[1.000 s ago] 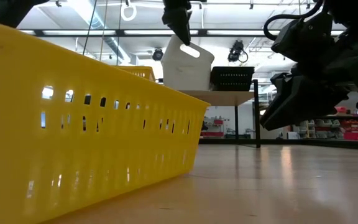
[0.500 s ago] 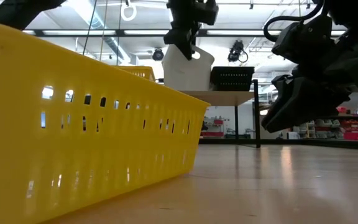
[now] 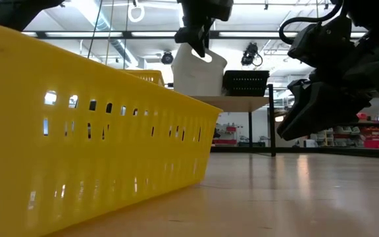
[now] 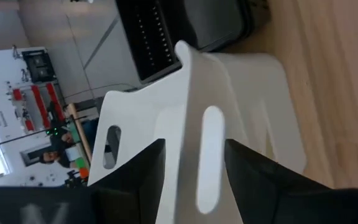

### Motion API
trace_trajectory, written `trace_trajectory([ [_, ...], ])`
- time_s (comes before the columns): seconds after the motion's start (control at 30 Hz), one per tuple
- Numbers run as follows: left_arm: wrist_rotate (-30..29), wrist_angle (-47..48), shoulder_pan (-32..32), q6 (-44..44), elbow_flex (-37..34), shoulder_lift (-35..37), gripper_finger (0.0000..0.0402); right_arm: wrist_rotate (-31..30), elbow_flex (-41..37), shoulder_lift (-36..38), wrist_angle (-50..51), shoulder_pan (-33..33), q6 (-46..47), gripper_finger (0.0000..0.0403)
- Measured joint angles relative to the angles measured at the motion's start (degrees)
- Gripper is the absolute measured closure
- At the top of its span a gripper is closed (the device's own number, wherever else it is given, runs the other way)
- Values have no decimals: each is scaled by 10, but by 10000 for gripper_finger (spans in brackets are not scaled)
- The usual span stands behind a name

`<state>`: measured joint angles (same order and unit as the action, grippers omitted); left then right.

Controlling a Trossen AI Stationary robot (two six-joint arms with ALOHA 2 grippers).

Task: Stack baskets on shelf by color
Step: Stack the left white bin on the white bin on the shelf

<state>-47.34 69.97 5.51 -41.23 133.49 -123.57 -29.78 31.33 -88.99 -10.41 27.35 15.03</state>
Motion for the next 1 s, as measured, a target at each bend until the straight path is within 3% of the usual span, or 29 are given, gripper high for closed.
trace_trajectory([
  [0.4,-30,-11,0,0,0,0,237,0,0,0,0,0,0,294],
  [0.7,-6,-1,4,22,0,0,321,3,0,0,0,0,1,294],
  [1.0,-20,3,7,34,0,0,356,5,0,0,-1,0,1,294],
])
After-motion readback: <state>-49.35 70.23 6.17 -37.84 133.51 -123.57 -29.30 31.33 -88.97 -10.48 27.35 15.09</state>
